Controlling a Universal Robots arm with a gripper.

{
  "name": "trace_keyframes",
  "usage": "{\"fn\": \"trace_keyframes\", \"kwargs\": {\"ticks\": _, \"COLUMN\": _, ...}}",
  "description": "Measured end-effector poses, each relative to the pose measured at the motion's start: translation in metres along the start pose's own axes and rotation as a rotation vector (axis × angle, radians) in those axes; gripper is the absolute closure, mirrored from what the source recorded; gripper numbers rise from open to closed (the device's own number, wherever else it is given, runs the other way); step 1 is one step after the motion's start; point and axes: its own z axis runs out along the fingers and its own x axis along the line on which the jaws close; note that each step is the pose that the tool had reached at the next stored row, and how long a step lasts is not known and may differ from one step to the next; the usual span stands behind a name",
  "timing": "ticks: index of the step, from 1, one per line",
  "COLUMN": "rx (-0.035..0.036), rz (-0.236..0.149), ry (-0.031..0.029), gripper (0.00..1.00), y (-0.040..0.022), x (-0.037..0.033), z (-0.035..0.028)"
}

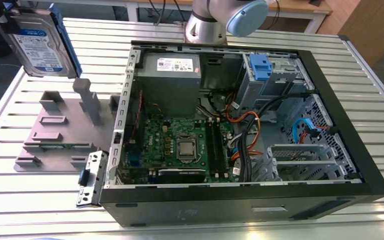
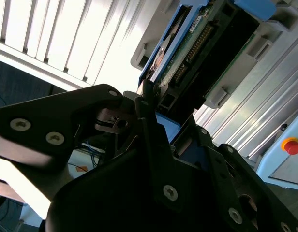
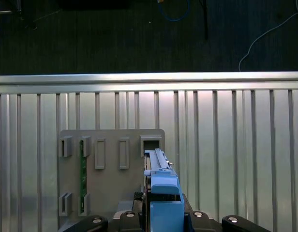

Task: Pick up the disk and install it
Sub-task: 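Pick up the disk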

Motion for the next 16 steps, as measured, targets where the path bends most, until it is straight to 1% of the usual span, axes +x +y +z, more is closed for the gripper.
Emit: {"fn": "trace_keyframes", "kwargs": {"ticks": 16, "rx": -0.0001, "rz": 0.0, "ry": 0.0, "gripper": 0.64, "y": 0.0, "x": -0.0001, "z": -0.0047}}
